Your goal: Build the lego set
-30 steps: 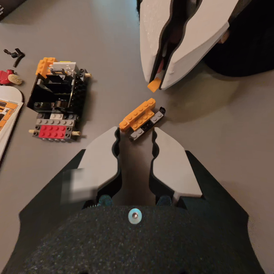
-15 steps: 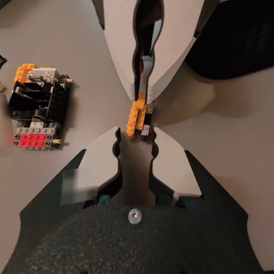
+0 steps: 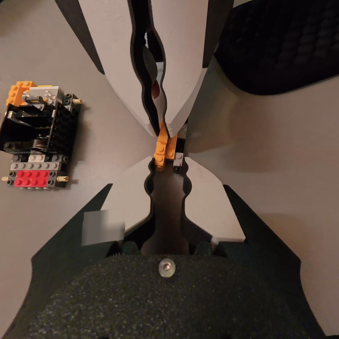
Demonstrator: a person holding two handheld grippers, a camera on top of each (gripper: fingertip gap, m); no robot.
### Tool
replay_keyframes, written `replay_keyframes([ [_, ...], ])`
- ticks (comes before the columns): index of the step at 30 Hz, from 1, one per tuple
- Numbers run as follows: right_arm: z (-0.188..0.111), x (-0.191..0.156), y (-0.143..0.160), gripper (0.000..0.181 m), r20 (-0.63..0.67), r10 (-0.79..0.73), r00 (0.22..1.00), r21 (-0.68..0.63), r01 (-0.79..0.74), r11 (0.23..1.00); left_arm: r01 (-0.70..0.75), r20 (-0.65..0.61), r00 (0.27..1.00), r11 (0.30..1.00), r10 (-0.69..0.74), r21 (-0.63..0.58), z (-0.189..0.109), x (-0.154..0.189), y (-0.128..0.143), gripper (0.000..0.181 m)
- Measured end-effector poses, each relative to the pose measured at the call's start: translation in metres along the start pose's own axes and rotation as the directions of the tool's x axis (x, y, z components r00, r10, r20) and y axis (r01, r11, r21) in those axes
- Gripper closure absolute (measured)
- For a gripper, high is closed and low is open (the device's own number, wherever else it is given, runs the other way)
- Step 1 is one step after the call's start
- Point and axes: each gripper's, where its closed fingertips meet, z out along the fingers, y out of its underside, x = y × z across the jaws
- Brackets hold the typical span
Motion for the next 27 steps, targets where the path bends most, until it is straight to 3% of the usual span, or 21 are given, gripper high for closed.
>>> replay_keyframes([
  [25,-0.0089,-0.0048,-0.0052,0.169,0.105,0.04,0.994,0.013,-0.041,0.999,-0.007,-0.028,1.0,1.0,0.007,0.009,-0.0003,0.0054,-0.0006,0.154],
  [27,-0.0082,-0.0056,-0.0038,0.168,0.121,0.048,0.991,0.002,-0.049,0.999,-0.012,-0.034,0.999,1.0,0.012,0.012,-0.0001,0.0067,-0.0012,0.148],
])
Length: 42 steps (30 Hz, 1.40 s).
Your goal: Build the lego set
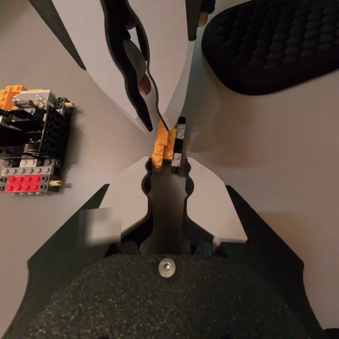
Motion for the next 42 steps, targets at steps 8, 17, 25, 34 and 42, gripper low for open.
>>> replay_keyframes([
  [8,0.003,0.003,0.006,0.163,0.088,0.075,0.993,0.002,-0.076,0.997,-0.013,0.011,1.0,1.0,0.012,0.009,0.002,0.0,-0.003,0.143],
  [17,0.002,-0.032,-0.002,0.165,-0.025,-0.193,0.981,0.02,0.193,0.981,-0.005,0.01,1.0,1.0,0.004,0.027,-0.002,-0.003,-0.003,0.149],
  [25,0.045,-0.052,0.005,0.161,-0.11,-0.233,0.966,-0.064,0.227,0.972,0.008,0.008,1.0,1.0,-0.008,0.03,-0.011,-0.007,0.001,0.148],
  [34,0.055,-0.046,0.004,0.166,-0.201,-0.063,0.978,-0.087,0.046,0.995,0.004,0.008,1.0,1.0,-0.004,0.022,-0.012,-0.007,0.002,0.148],
  [42,0.011,-0.049,-0.002,0.166,-0.103,-0.363,0.926,-0.06,0.358,0.932,-0.022,-0.033,0.999,0.999,0.023,0.039,-0.009,0.002,-0.002,0.142],
])
